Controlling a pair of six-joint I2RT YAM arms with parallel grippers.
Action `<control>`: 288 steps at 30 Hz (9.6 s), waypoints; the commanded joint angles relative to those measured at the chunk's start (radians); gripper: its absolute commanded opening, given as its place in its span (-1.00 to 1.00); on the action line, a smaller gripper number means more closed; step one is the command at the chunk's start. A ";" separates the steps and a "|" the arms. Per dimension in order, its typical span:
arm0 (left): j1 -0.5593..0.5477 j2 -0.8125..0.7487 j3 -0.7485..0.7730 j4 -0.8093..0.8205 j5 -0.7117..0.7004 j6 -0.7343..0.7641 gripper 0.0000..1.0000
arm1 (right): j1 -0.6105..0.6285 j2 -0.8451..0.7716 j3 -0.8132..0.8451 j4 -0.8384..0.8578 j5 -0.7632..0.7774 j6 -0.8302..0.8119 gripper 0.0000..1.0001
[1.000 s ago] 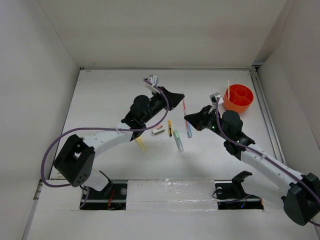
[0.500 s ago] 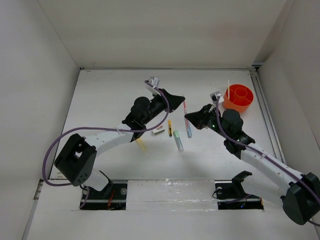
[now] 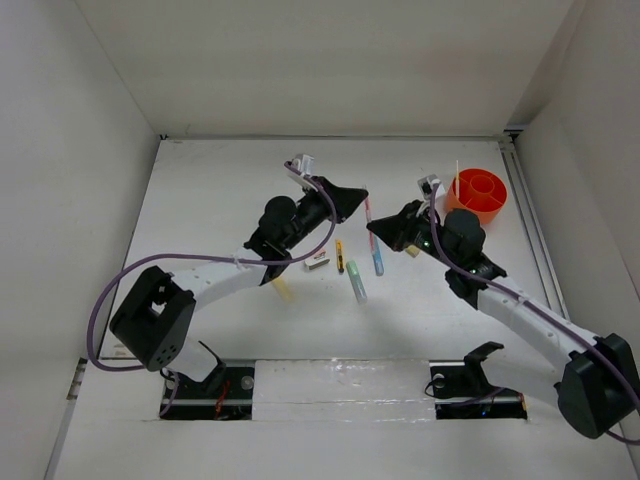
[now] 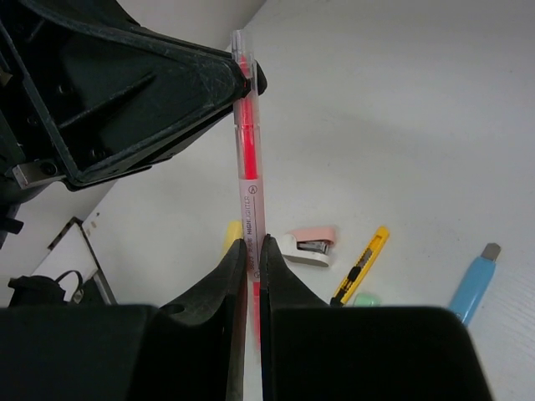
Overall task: Sort the stationery into containers
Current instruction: Close the pen cap on the pen, then place the pen in the storage box, then pick up the stationery from the center of the board.
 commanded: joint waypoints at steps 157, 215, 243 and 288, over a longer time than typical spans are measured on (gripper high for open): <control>0.154 -0.066 0.526 -1.531 -0.742 -0.114 1.00 | 0.280 0.196 0.171 -0.469 0.527 -0.373 0.98; 0.090 0.012 0.013 -1.476 -0.398 -0.431 0.84 | 0.404 0.138 0.105 -0.458 0.557 -0.255 0.68; -0.002 0.178 -0.034 -1.478 -0.409 -0.508 -1.00 | 0.404 0.003 0.048 -0.418 0.520 -0.296 0.68; -0.037 -0.393 -0.013 -0.793 0.004 0.230 -1.00 | 0.208 0.334 0.341 0.142 0.007 -0.050 -0.08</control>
